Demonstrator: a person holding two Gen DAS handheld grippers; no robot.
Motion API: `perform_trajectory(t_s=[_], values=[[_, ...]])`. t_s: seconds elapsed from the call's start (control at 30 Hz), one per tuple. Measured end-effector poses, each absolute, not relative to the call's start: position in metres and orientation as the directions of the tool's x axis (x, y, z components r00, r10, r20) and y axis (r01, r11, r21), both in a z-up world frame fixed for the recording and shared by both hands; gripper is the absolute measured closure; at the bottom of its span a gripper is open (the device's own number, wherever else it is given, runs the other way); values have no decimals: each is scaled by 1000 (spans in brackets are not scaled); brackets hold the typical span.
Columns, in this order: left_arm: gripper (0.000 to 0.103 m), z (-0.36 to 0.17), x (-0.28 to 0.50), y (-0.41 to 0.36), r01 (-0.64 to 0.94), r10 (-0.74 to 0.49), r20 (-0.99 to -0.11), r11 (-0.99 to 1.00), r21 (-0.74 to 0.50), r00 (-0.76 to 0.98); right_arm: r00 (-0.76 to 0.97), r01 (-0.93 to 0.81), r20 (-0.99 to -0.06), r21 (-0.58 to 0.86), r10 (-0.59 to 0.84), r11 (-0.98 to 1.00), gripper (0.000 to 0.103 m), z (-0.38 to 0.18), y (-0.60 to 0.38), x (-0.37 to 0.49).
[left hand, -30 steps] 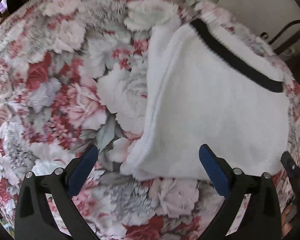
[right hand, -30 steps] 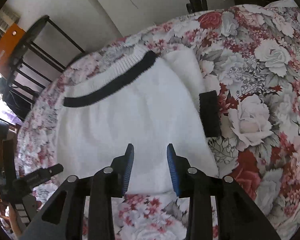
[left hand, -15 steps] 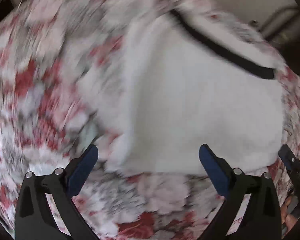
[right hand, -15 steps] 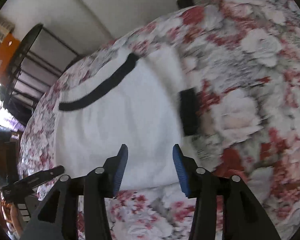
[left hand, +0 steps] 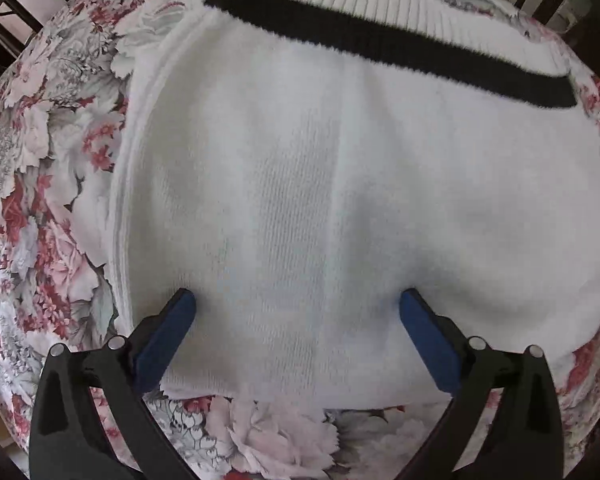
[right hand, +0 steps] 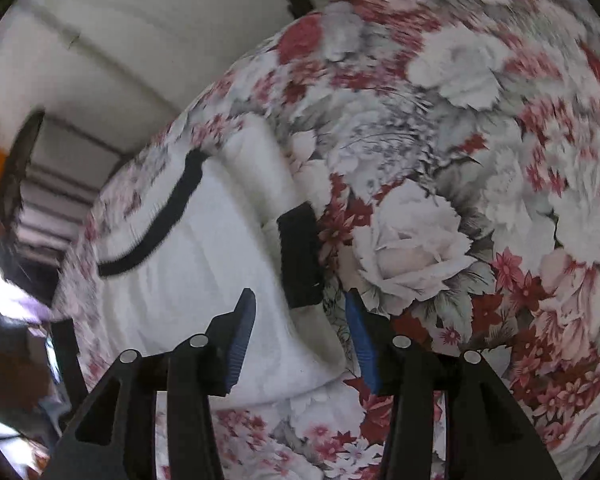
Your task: Fold small clothes
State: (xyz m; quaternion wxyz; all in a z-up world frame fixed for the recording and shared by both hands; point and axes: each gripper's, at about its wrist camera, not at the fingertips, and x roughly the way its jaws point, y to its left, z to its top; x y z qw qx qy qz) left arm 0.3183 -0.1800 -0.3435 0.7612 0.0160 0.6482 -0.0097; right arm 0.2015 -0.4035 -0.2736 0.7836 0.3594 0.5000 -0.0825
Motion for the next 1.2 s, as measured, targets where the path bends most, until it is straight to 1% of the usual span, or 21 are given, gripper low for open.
perform_trajectory(t_s=[0.1,0.2,0.27,0.33,0.43,0.57,0.73,0.9,0.97,1.03,1.07,1.13,1.17,1.2], values=[[5,-319,316,-167,42,-82,-974,996,-75,210,503,501,-816,544,285,673,55,-280,-408,198],[5,-310,322,-153,22,-97,-970,995,-94,222,504,492,-798,580,330,650,50,-287,-409,198],[5,-322,329,-146,3,-91,-980,996,-92,179,503,482,-793,588,344,649,46,-291,-404,199],[5,-337,331,-133,-17,-87,-987,996,-91,134,496,484,-794,588,351,648,45,-299,-405,201],[5,-338,330,-131,20,-53,-987,999,-51,149,503,484,-778,614,376,624,45,-311,-407,201],[5,-337,329,-142,56,-25,-985,998,-16,170,560,448,-723,675,405,586,45,-318,-410,204],[5,-323,337,-131,57,-51,-976,998,-39,213,593,406,-706,678,387,613,45,-323,-408,213],[4,-331,333,-111,54,-40,-984,998,-31,174,637,368,-680,683,364,631,45,-326,-407,222],[4,-329,335,-103,54,-38,-984,998,-29,173,637,358,-682,674,359,646,48,-325,-401,229],[4,-335,337,-98,47,-42,-983,998,-34,181,639,338,-676,674,366,657,70,-322,-398,232],[4,-336,336,-112,45,-43,-982,998,-35,186,646,319,-663,685,378,655,73,-316,-395,233],[4,-336,338,-111,44,-47,-980,998,-39,195,658,258,-631,701,410,665,74,-304,-389,236],[4,-331,332,-114,42,-46,-979,998,-38,197,655,230,-637,680,406,696,74,-299,-383,239],[4,-327,339,-112,40,-46,-979,998,-39,196,646,230,-655,658,393,717,71,-299,-381,241]])
